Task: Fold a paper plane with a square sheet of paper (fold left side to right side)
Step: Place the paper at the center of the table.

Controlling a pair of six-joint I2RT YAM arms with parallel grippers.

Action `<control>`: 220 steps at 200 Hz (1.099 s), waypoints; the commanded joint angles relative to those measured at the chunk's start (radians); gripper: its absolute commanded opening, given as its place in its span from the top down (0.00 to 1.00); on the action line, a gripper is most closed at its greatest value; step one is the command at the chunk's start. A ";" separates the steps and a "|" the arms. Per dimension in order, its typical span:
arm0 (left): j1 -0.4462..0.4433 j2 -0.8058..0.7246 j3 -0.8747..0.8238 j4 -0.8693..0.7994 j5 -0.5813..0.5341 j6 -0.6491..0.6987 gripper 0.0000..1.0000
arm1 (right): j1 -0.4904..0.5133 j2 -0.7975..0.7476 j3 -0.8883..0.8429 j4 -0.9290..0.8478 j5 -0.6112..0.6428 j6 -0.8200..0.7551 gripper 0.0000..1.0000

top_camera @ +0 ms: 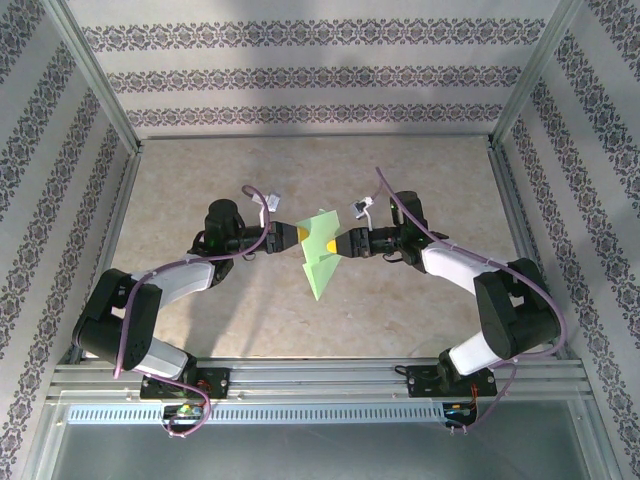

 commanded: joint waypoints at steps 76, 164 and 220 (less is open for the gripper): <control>0.006 -0.001 0.015 -0.188 -0.035 0.134 1.00 | -0.005 0.012 0.085 -0.053 -0.015 -0.035 0.65; 0.006 0.005 0.006 -0.219 -0.029 0.163 0.95 | 0.005 0.086 0.150 -0.137 0.089 -0.068 0.95; 0.006 -0.074 0.026 -0.534 -0.324 0.347 0.46 | 0.025 0.201 0.134 -0.186 0.234 -0.049 1.00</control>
